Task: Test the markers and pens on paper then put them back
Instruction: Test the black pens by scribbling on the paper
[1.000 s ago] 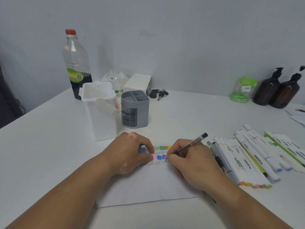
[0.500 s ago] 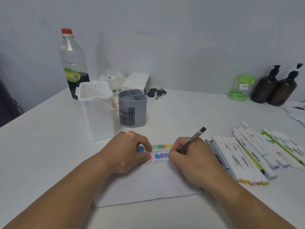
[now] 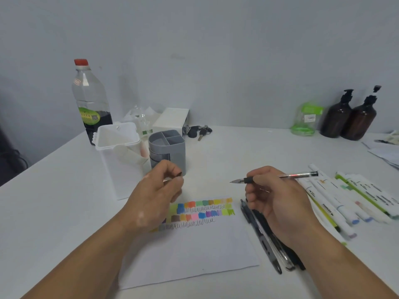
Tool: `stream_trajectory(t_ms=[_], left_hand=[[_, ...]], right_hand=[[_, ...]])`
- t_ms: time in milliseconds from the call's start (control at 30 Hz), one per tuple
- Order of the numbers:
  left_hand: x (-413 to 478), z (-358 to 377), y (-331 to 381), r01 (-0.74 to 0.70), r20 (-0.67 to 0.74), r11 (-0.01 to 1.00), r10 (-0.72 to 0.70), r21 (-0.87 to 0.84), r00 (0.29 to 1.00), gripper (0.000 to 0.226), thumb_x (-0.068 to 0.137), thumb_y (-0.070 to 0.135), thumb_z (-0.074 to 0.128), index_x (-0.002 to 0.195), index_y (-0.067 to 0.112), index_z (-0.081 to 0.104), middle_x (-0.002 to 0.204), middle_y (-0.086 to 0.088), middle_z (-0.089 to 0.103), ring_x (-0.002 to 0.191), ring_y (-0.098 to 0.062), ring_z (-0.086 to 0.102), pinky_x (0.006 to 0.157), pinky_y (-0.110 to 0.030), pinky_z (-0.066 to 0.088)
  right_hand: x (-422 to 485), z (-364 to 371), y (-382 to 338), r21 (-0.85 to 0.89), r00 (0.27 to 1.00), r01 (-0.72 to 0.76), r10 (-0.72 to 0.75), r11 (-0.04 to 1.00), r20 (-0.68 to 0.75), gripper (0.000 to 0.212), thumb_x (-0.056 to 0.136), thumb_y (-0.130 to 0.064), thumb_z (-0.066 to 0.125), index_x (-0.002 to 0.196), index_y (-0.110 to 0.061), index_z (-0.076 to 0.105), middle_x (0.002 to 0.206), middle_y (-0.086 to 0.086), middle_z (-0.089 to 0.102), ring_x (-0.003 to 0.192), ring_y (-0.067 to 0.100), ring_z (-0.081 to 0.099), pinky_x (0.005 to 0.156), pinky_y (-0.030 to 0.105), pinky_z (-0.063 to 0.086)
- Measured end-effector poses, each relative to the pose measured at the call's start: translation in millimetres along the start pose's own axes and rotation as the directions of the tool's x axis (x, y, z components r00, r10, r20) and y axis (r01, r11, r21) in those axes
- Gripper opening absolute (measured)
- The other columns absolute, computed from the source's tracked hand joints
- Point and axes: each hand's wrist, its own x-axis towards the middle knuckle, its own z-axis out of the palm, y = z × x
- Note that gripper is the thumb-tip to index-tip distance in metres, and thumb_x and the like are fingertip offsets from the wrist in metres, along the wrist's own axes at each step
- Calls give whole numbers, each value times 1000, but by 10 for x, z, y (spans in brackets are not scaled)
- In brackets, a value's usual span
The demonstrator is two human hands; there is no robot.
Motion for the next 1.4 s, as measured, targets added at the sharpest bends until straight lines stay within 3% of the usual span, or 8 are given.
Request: stream_trajectory(t_ms=[133, 233, 367, 500, 733, 967, 1267, 1400], left_hand=[[-45, 56, 52, -34, 44, 997, 38, -75, 998, 6, 86, 37, 71, 91, 38, 75, 68, 9, 68, 60, -9, 57, 63, -21, 55], [-50, 55, 60, 55, 50, 990, -49, -131, 998, 24, 70, 48, 70, 93, 46, 78, 84, 13, 76, 68, -5, 66, 68, -23, 58], [-43, 91, 60, 183, 181, 914, -123, -362, 976, 27, 73, 30, 72, 99, 29, 81, 90, 1, 76, 76, -14, 69, 84, -40, 57], [-48, 114, 60, 204, 213, 805, -98, -557, 972, 32, 74, 11, 68, 104, 14, 80, 84, -12, 70, 73, -19, 65, 73, -23, 58], [-62, 142, 104, 210, 210, 818, -111, -535, 971, 37, 63, 18, 79, 100, 19, 80, 94, -11, 76, 75, -22, 69, 72, -29, 62], [-88, 163, 125, 176, 192, 804, -78, -568, 978, 33, 57, 17, 83, 90, 16, 79, 82, -13, 75, 71, -23, 70, 65, -27, 59], [-98, 173, 121, 123, 164, 834, -40, -538, 986, 33, 52, 27, 87, 82, 17, 79, 77, -13, 74, 72, -24, 71, 67, -28, 58], [-115, 219, 138, 107, 154, 829, -25, -549, 988, 32, 51, 27, 87, 81, 17, 79, 76, -12, 74, 70, -24, 71, 66, -27, 58]], right_hand=[[-12, 15, 19, 18, 996, 63, -64, 998, 60, 30, 93, 0, 60, 70, -16, 68, 64, 12, 62, 51, 19, 54, 45, 26, 46], [-32, 50, 13, 27, 988, 96, -99, 995, 118, 11, 78, -9, 66, 72, -16, 72, 64, 13, 62, 52, 20, 55, 46, 27, 47], [-38, 64, 34, 42, 985, 72, -77, 997, 153, 15, 74, -12, 60, 71, -17, 74, 65, 14, 65, 53, 20, 58, 47, 28, 50], [-55, 90, 47, -3, 982, 92, -90, 996, 167, 14, 75, -13, 61, 68, -19, 72, 66, 16, 67, 53, 21, 59, 49, 28, 51], [-99, 135, 40, 10, 974, 99, -99, 995, 206, 15, 77, -12, 64, 70, -21, 74, 69, 16, 71, 56, 21, 64, 49, 25, 52], [-125, 183, 73, -28, 970, 95, -86, 995, 228, 9, 79, -15, 69, 76, -20, 77, 75, 18, 74, 60, 21, 68, 52, 25, 54], [-117, 195, 101, -90, 970, 112, -89, 990, 224, 8, 89, -18, 77, 84, -23, 80, 79, 13, 77, 66, 18, 71, 59, 24, 56], [-132, 219, 80, -77, 970, 142, -124, 987, 211, 10, 80, -28, 73, 84, -23, 80, 75, 11, 76, 63, 17, 71, 58, 23, 56]])
